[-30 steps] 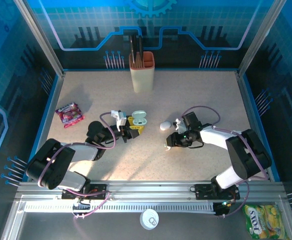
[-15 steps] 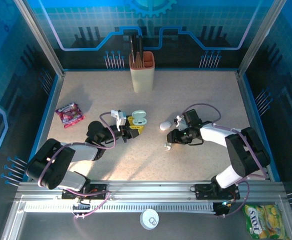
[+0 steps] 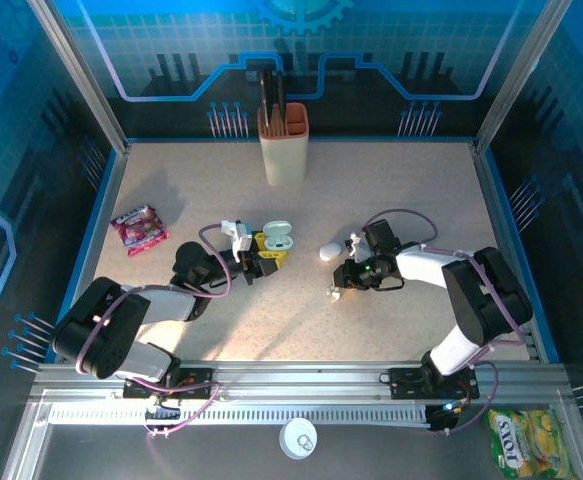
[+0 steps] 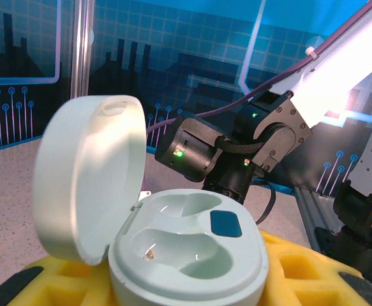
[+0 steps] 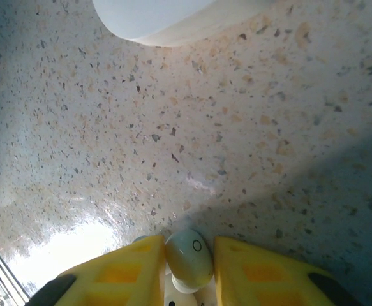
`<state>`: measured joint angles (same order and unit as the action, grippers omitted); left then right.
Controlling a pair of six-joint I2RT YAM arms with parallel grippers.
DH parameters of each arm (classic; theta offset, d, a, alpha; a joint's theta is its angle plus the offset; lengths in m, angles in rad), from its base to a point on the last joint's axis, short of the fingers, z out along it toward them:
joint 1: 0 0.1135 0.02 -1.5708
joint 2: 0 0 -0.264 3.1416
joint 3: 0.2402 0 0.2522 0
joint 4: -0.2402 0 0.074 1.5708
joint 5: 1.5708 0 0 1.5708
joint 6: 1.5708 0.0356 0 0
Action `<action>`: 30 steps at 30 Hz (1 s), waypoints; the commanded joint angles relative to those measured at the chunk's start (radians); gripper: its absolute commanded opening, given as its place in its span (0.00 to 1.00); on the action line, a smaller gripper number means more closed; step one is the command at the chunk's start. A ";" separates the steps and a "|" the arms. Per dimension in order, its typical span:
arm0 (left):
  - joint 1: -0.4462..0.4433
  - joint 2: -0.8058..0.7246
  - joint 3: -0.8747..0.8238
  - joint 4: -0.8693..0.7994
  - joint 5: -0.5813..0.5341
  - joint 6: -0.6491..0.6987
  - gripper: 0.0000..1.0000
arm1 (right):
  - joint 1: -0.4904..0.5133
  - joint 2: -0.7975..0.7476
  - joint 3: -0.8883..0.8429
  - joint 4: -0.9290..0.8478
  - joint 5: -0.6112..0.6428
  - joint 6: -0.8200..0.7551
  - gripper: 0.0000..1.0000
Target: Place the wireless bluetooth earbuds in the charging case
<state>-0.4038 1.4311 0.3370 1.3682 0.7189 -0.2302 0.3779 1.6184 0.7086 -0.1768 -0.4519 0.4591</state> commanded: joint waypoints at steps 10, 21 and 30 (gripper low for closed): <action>0.008 -0.005 -0.016 0.035 -0.010 0.016 0.32 | 0.012 -0.044 0.003 -0.053 0.092 -0.007 0.19; 0.008 0.055 -0.001 0.034 -0.007 0.039 0.30 | 0.073 -0.183 0.131 -0.372 0.469 -0.063 0.21; 0.007 0.087 0.022 0.033 0.004 0.049 0.30 | 0.177 -0.114 0.255 -0.542 0.740 -0.065 0.21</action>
<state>-0.4030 1.5105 0.3355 1.3716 0.7189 -0.2066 0.5198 1.4761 0.9276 -0.6140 0.1558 0.4023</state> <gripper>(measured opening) 0.379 0.206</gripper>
